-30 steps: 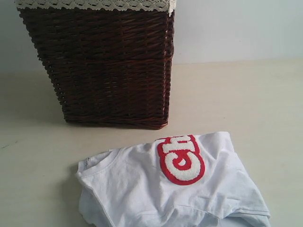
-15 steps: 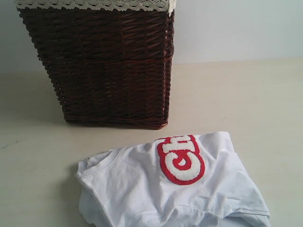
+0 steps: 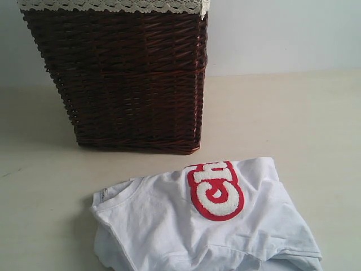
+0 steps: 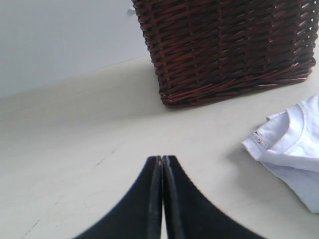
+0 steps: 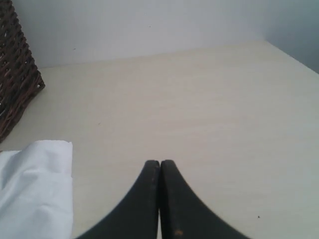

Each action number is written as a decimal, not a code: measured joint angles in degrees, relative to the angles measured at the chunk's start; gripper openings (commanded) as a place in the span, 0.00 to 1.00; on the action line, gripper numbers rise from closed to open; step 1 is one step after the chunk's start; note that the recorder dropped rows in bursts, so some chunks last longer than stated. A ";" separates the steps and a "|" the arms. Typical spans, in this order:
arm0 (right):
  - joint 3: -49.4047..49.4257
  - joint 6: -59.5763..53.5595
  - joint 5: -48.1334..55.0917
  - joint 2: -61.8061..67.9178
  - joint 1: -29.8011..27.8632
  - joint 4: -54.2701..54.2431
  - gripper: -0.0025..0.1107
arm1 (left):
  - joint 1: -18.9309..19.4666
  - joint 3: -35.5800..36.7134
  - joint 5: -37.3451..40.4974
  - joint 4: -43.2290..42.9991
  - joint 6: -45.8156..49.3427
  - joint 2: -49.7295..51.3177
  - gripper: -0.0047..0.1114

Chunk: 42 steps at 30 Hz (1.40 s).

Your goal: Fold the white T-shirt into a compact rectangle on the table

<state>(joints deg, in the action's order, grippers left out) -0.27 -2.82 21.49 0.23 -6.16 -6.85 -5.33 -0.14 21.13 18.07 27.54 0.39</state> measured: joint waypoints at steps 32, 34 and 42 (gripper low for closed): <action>0.00 -5.61 -1.09 0.00 0.09 0.63 0.02 | 0.27 0.00 0.00 -0.89 -1.50 0.00 0.06; 0.00 -5.61 -1.09 0.00 0.09 0.63 0.02 | 1.46 0.00 0.00 -0.23 -5.20 0.00 0.06; 0.00 -5.61 -1.20 0.00 0.09 0.19 0.02 | 12.21 0.00 0.22 2.95 -18.99 0.00 0.06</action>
<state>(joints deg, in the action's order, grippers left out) -0.27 -8.42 20.29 0.23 -6.07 -6.65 6.88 -0.14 21.35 21.01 8.55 0.39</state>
